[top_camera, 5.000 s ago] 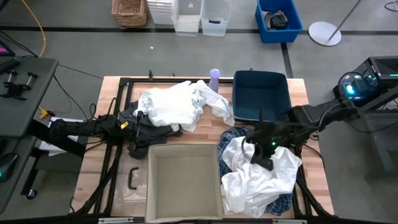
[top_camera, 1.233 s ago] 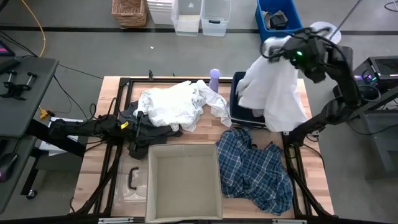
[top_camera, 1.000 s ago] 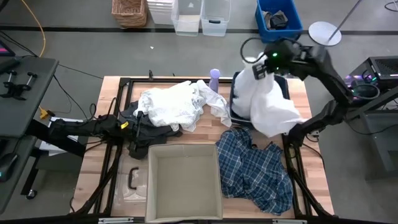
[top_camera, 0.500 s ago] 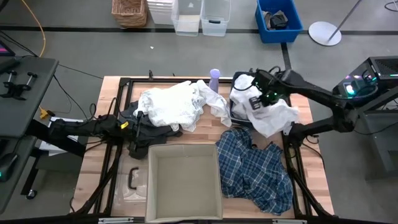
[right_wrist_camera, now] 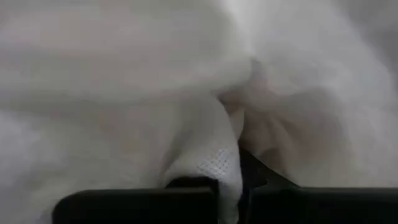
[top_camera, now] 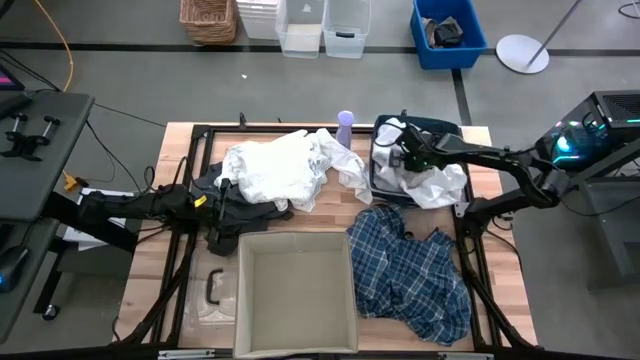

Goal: Sort clothes
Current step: Put the bottom white shirt into the blue bin, then put the white shirt into the blue bin

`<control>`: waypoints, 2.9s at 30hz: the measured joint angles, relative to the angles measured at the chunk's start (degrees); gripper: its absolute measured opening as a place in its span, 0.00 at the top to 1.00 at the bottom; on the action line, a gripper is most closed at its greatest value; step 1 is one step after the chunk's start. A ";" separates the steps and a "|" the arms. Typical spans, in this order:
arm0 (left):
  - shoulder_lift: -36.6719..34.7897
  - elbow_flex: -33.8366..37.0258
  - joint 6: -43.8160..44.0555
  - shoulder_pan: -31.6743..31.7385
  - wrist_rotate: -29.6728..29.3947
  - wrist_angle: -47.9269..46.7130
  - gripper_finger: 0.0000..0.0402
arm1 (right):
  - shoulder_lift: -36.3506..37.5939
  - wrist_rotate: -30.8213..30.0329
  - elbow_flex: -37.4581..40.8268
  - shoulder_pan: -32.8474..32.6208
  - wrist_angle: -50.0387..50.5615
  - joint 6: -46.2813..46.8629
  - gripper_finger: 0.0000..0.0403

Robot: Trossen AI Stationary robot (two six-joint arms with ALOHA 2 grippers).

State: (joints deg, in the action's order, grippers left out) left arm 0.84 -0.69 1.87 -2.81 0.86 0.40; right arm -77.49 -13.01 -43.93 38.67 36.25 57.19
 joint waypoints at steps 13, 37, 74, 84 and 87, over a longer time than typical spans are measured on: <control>0.00 0.00 0.01 0.00 0.00 0.01 0.42 | -1.54 3.24 3.83 1.17 -6.91 -4.04 0.89; 0.00 0.00 0.01 0.00 0.00 0.02 0.42 | 3.36 12.31 -33.20 -3.28 9.05 -33.83 0.38; 0.02 0.00 0.01 0.00 -0.01 0.02 0.42 | -47.91 9.98 -63.29 -33.48 -15.28 -76.74 0.40; 0.00 0.00 0.02 0.00 0.00 0.02 0.42 | -47.12 7.24 -72.64 -34.22 -3.08 -72.06 0.94; 0.00 0.00 0.01 0.00 -0.01 0.04 0.42 | -40.91 4.54 -77.46 -33.85 0.63 -72.31 0.97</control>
State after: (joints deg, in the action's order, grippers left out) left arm 0.84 -0.69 1.88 -2.81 0.85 0.44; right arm -118.40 -8.47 -121.39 4.81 36.88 -15.11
